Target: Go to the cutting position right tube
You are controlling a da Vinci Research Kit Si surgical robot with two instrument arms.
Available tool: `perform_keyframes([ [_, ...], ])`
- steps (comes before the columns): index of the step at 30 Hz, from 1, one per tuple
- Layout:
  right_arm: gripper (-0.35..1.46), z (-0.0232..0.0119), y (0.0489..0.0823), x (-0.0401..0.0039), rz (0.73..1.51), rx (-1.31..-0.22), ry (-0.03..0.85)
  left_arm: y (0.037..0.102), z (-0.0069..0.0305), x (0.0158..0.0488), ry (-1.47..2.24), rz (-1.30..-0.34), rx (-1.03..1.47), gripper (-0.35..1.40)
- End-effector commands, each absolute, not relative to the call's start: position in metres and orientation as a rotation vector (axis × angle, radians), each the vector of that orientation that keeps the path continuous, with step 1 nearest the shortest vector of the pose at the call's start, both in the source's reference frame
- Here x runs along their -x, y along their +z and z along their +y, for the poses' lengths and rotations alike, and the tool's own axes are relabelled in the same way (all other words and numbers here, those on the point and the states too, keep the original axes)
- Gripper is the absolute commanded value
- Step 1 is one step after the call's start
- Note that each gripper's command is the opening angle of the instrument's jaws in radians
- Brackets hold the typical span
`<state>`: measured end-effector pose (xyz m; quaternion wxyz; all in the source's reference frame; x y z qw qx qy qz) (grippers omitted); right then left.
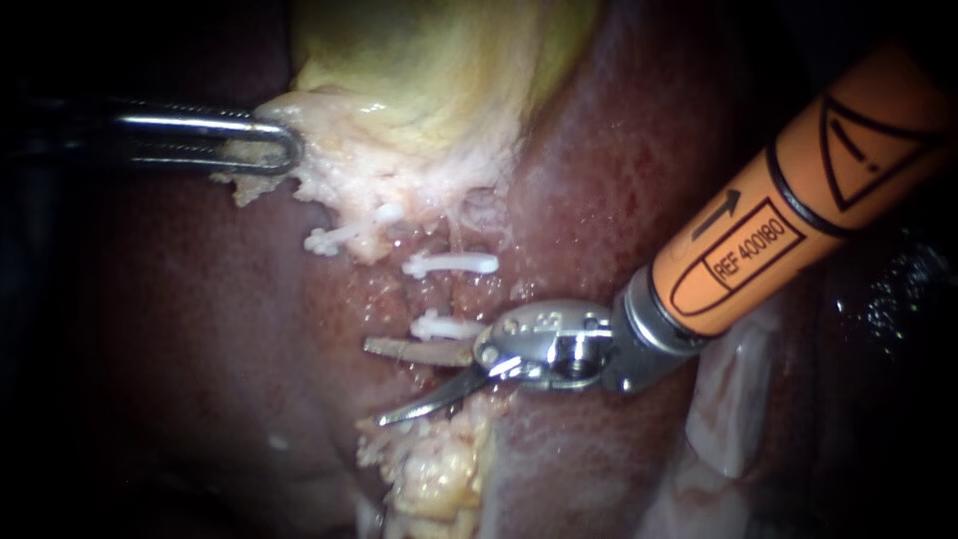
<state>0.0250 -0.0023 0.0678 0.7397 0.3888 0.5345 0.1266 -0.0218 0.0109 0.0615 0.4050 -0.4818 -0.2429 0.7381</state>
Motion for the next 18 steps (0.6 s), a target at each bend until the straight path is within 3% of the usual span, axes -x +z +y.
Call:
perform_keyframes([
  [1, 1.16, -0.0022, 0.0675, -0.0247, 1.161, -0.863, 0.301, 0.0615, 0.0109, 0.0218, 1.863, -0.613, 1.216, -0.35],
  [4, 1.20, -0.0012, 0.0666, -0.0229, 1.148, -0.868, 0.360, 0.0614, 0.0109, 0.0217, 1.863, -0.614, 1.216, -0.35],
  [10, 1.23, 0.0012, 0.0655, -0.0183, 1.099, -0.817, 0.398, 0.0614, 0.0108, 0.0215, 1.864, -0.615, 1.217, -0.35],
  [18, 1.23, 0.0023, 0.0691, -0.0159, 1.049, -0.783, 0.408, 0.0614, 0.0108, 0.0215, 1.864, -0.615, 1.217, -0.35],
])
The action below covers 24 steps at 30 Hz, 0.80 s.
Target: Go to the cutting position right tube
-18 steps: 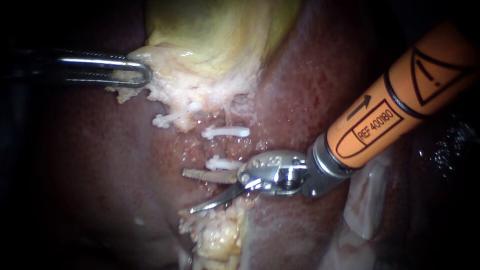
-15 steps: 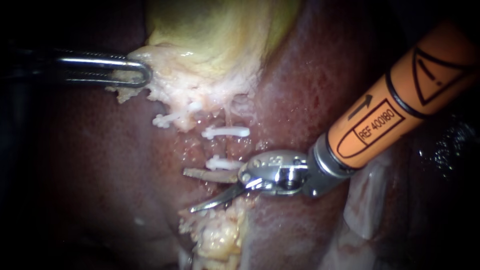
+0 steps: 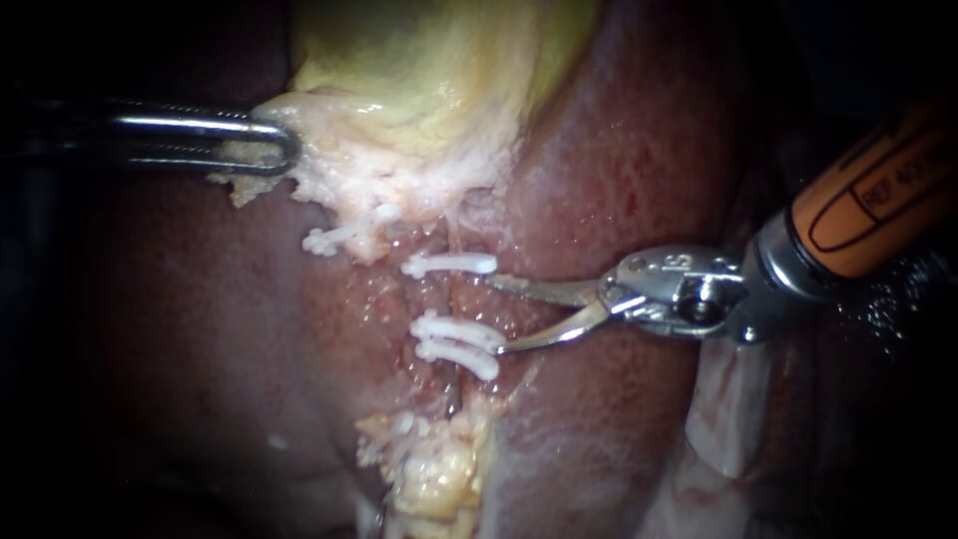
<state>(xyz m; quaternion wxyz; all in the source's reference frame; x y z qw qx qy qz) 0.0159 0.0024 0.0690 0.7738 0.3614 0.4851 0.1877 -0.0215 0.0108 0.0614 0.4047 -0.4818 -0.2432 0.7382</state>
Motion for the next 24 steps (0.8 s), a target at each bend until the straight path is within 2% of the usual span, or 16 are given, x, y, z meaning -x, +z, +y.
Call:
perform_keyframes([
  [1, 1.23, 0.0022, 0.0698, -0.0159, 1.044, -0.781, 0.411, 0.0614, 0.0108, 0.0215, 1.864, -0.615, 1.217, -0.35],
  [12, 1.26, 0.0018, 0.0767, -0.0166, 1.027, -0.788, 0.382, 0.0614, 0.0108, 0.0215, 1.864, -0.615, 1.217, -0.35],
  [24, 1.26, 0.0012, 0.0762, -0.0204, 1.103, -0.844, 0.372, 0.0614, 0.0108, 0.0216, 1.864, -0.614, 1.217, -0.35],
])
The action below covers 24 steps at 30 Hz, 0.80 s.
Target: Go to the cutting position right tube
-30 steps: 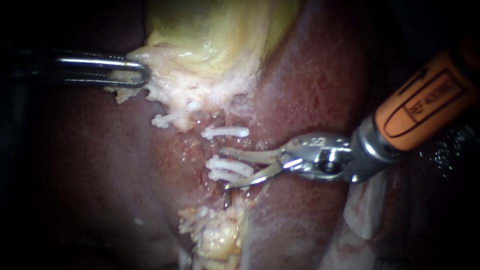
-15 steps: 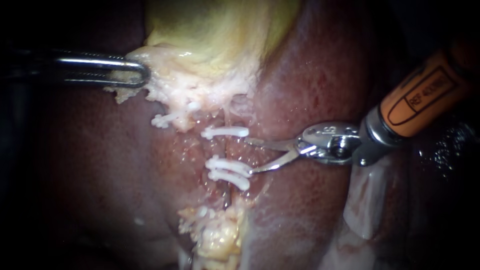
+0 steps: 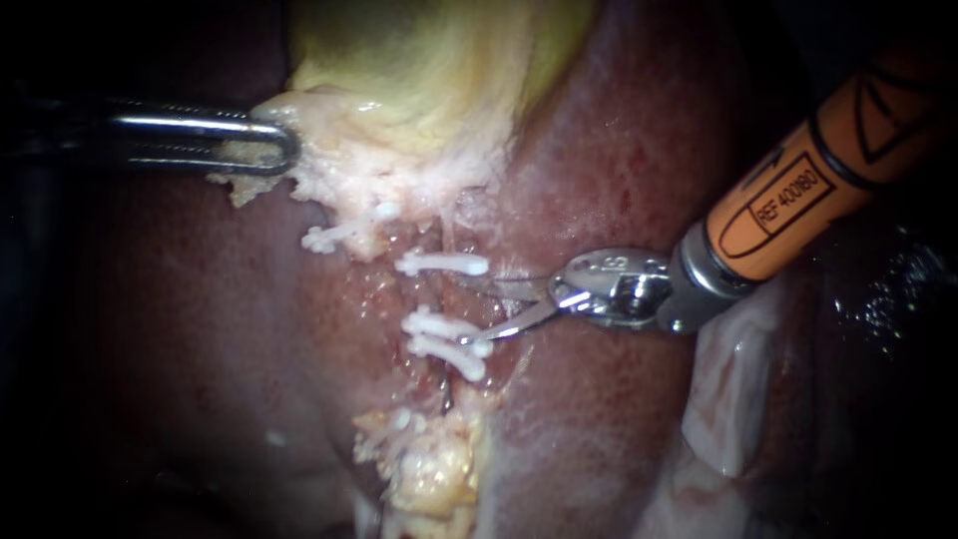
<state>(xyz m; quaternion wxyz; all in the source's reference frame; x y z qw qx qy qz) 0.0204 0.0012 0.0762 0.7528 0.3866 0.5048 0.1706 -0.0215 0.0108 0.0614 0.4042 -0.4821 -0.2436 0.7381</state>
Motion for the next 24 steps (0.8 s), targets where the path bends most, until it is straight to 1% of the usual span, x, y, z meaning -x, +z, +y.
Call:
perform_keyframes([
  [1, 1.26, 0.0011, 0.0761, -0.0208, 1.109, -0.847, 0.370, 0.0614, 0.0108, 0.0216, 1.863, -0.614, 1.217, -0.35],
  [4, 1.25, 0.0009, 0.0759, -0.0217, 1.121, -0.857, 0.377, 0.0614, 0.0109, 0.0216, 1.863, -0.614, 1.216, -0.35],
  [8, 1.25, 0.0008, 0.0754, -0.0222, 1.142, -0.867, 0.355, 0.0614, 0.0109, 0.0217, 1.863, -0.614, 1.216, -0.35],
  [15, 1.20, 0.0004, 0.0737, -0.0233, 1.180, -0.892, 0.317, 0.0615, 0.0109, 0.0218, 1.863, -0.613, 1.216, -0.35],
  [24, 1.16, -0.0001, 0.0724, -0.0255, 1.226, -0.909, 0.320, 0.0615, 0.0109, 0.0220, 1.863, -0.612, 1.216, -0.35],
])
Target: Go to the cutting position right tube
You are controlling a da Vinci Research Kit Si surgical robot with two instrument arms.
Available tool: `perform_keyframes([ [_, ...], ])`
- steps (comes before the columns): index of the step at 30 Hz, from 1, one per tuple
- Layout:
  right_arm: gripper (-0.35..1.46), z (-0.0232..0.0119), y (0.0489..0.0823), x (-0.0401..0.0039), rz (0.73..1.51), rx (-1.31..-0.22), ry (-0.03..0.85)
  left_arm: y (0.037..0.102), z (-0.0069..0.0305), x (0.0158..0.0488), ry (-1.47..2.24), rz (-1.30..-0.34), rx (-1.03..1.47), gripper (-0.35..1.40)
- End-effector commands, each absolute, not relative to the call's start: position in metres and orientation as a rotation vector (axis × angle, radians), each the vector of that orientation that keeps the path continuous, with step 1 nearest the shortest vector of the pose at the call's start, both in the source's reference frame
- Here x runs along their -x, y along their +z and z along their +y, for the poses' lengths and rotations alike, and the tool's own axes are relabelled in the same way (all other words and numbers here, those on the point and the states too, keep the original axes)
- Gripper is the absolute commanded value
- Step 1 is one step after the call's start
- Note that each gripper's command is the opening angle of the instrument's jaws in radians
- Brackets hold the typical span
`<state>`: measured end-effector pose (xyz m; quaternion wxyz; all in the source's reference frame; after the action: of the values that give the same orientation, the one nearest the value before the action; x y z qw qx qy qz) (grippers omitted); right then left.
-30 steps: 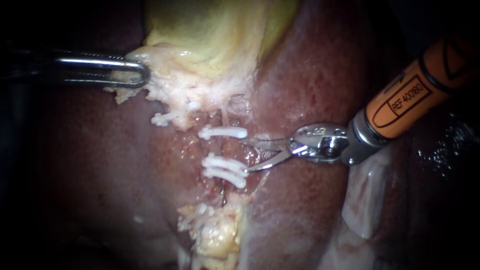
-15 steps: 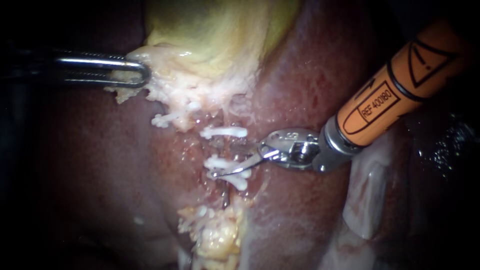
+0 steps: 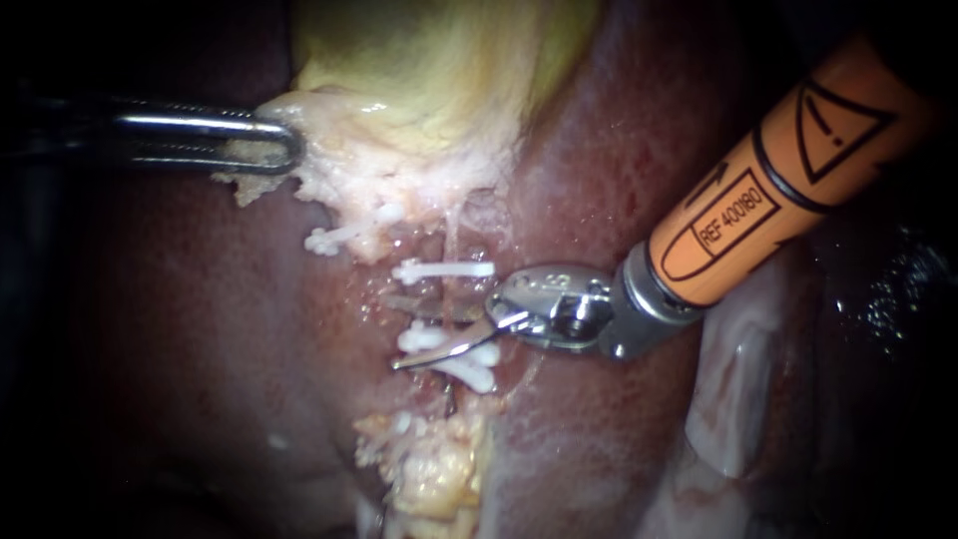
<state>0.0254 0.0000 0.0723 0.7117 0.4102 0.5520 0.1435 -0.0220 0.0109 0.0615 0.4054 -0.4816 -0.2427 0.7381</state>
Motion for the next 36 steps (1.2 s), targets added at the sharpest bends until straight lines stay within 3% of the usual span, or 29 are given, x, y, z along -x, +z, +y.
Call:
perform_keyframes([
  [1, 1.16, -0.0001, 0.0723, -0.0257, 1.228, -0.909, 0.322, 0.0615, 0.0109, 0.0220, 1.862, -0.612, 1.215, -0.35],
  [14, 1.16, 0.0000, 0.0718, -0.0280, 1.237, -0.906, 0.334, 0.0616, 0.0109, 0.0223, 1.862, -0.610, 1.215, -0.35],
  [28, 1.16, -0.0008, 0.0675, -0.0277, 1.236, -0.939, 0.338, 0.0615, 0.0108, 0.0220, 1.863, -0.611, 1.216, -0.35],
  [36, 1.16, -0.0011, 0.0669, -0.0279, 1.237, -0.942, 0.337, 0.0615, 0.0108, 0.0220, 1.863, -0.611, 1.215, -0.35],
])
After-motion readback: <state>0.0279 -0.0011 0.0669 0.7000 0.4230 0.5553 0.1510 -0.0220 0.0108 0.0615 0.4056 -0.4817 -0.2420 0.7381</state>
